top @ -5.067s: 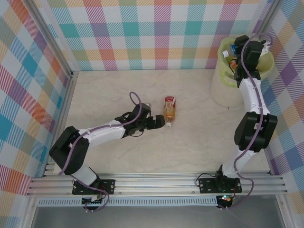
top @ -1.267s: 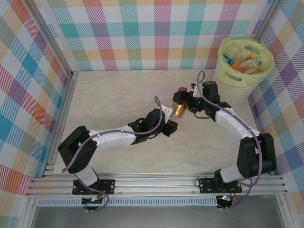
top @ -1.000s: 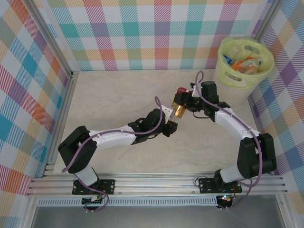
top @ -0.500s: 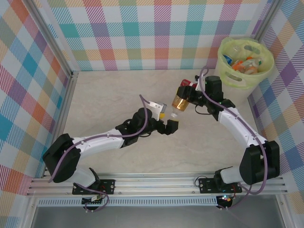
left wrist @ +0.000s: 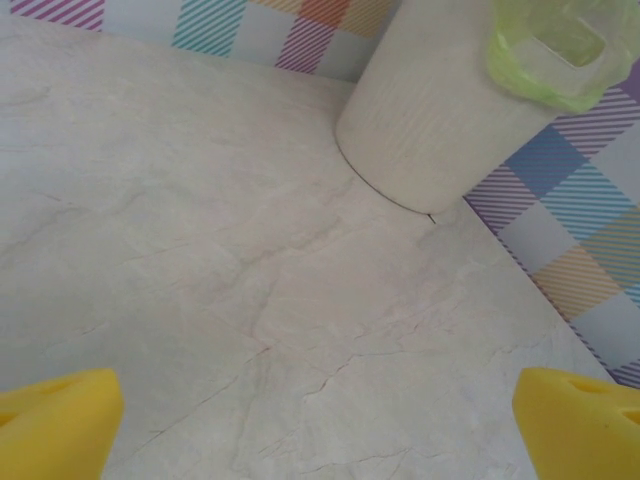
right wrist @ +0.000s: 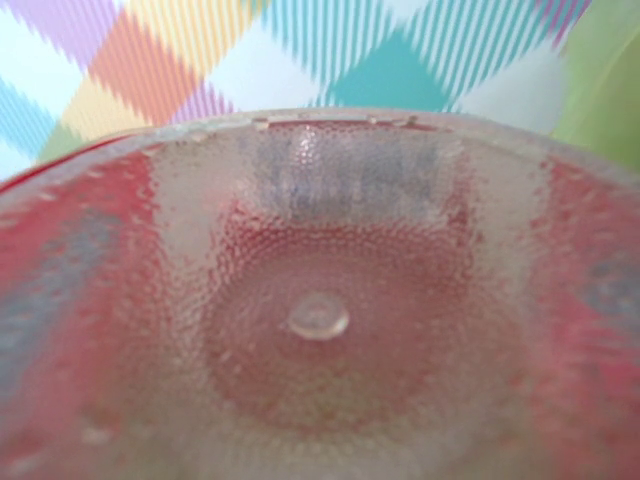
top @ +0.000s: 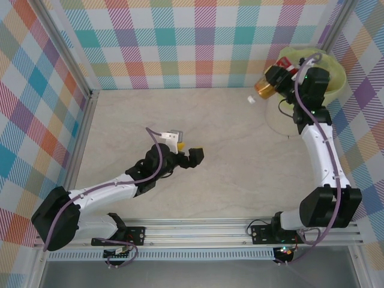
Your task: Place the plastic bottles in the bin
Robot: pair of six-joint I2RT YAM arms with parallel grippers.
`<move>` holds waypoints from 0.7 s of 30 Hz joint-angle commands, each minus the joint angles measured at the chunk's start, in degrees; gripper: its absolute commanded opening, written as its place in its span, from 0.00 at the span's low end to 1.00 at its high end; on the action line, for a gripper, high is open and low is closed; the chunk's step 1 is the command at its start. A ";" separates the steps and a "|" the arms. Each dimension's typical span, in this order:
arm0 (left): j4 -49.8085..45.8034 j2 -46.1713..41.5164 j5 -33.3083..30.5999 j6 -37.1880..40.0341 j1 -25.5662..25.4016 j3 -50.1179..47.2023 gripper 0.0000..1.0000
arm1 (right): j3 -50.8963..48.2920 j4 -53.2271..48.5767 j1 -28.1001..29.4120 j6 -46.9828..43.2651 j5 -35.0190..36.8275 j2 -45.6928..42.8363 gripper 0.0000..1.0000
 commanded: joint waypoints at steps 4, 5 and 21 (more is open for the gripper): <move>2.38 -1.93 -2.59 -1.99 1.08 -2.47 1.00 | 7.61 5.57 -5.09 5.60 6.13 5.15 0.58; 2.50 -1.68 -2.56 -1.99 1.09 -2.59 1.00 | 8.01 6.46 -5.92 6.38 7.55 5.60 0.58; 2.14 -0.53 -3.41 -2.41 2.44 -2.59 1.00 | 5.94 12.16 -12.55 4.59 26.46 10.04 0.60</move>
